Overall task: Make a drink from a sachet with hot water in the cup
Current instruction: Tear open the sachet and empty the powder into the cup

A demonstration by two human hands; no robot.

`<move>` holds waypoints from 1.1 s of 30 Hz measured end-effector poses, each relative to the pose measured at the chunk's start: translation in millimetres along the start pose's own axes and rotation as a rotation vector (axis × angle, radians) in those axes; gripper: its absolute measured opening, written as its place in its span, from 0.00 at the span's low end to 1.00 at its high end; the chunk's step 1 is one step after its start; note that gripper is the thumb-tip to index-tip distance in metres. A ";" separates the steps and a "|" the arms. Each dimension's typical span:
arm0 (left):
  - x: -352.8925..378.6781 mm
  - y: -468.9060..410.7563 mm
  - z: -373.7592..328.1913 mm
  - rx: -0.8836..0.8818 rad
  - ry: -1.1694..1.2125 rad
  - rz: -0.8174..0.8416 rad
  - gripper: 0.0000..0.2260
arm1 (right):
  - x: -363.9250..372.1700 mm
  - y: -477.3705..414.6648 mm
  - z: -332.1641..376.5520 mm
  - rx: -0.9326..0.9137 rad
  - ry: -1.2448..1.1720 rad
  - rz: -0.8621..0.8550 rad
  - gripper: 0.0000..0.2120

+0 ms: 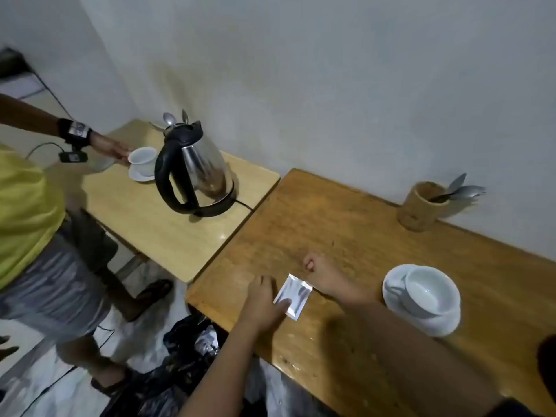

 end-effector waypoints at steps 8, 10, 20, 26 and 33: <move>16.7 -10.4 -5.8 -0.066 0.049 -0.010 0.21 | 15.5 3.8 -0.3 0.007 0.055 0.054 0.11; 16.8 -11.2 -4.1 -0.057 0.086 -0.006 0.19 | 11.4 3.8 0.4 0.015 0.054 0.045 0.15; -26.6 -17.5 -33.6 -0.102 0.806 0.247 0.02 | -70.8 25.3 45.9 -0.117 -0.025 0.106 0.14; -52.9 -29.8 -97.6 0.092 0.784 0.282 0.04 | -128.2 40.8 66.9 -0.201 0.025 -0.157 0.09; -46.6 -20.8 -156.0 0.183 0.867 0.230 0.08 | -181.7 63.4 57.3 -0.067 -0.057 -0.352 0.07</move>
Point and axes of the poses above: each hand's wrist, its own y-axis away from the middle knuckle, its own x-axis out of the palm, z = x × y, the point moved 1 cm from there along -y, towards the middle knuckle, and after that the axes turned 12 degrees about -z, right-handed, at the moved point
